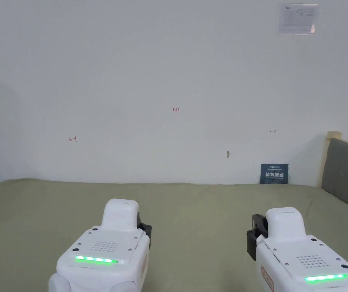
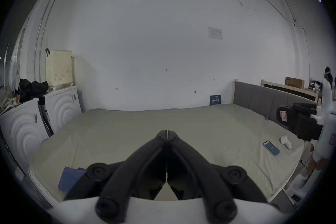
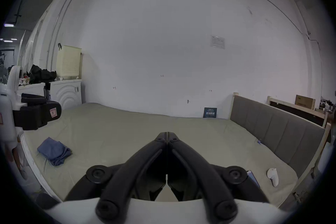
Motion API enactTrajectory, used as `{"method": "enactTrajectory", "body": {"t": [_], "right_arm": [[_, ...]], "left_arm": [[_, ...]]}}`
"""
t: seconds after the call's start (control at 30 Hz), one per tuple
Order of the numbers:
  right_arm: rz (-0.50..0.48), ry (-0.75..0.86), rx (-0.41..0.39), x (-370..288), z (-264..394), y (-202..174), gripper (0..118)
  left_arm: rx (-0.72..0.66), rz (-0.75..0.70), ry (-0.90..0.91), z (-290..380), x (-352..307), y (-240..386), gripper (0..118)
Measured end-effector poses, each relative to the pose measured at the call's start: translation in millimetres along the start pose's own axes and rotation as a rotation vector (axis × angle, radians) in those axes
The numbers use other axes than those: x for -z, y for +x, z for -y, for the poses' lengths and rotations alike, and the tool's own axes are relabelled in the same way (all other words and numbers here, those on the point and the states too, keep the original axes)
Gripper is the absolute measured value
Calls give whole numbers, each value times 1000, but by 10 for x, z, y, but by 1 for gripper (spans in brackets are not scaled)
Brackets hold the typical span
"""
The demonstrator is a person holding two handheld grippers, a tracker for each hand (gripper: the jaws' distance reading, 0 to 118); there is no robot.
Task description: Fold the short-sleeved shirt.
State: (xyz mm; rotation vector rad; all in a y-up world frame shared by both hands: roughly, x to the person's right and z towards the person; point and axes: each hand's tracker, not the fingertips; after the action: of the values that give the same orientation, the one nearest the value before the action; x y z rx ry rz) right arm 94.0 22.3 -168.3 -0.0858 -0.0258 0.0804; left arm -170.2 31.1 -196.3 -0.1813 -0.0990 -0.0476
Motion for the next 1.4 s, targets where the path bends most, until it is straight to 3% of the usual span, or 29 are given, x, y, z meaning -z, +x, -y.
{"method": "enactTrajectory", "body": {"t": [0.27,0.33,0.37,0.4,0.43,0.47,0.5,0.77,0.93,1.07,1.13,1.4], "right_arm": [[27,12,26,-5,-37,59,0],[32,13,20,11,-39,54,0],[57,14,15,20,-40,42,13],[67,19,24,14,-44,44,45],[61,22,34,25,-48,61,104],[61,4,47,54,-56,79,116],[29,47,50,60,-122,96,115],[62,25,60,13,-68,116,118],[57,25,10,-42,-73,20,118],[31,23,32,-138,-98,-30,118],[36,22,43,-186,-137,-53,118],[45,25,42,-334,-214,-72,118]], "left_arm": [[-5,-26,11,-11,9,-54,1],[-14,-33,15,-16,28,-60,5],[-15,-25,11,-18,39,-60,16],[-13,-30,9,-16,60,-49,39],[-16,-53,15,-5,72,-60,82],[-22,-64,29,4,73,-67,107],[-31,-57,36,5,71,-86,116],[4,-109,75,-43,-3,-90,116],[141,-171,68,-28,-29,-29,116],[25,-79,20,-32,-151,-101,116],[4,-107,26,-29,-210,-123,116],[21,-114,122,-30,-428,-122,116]]}}
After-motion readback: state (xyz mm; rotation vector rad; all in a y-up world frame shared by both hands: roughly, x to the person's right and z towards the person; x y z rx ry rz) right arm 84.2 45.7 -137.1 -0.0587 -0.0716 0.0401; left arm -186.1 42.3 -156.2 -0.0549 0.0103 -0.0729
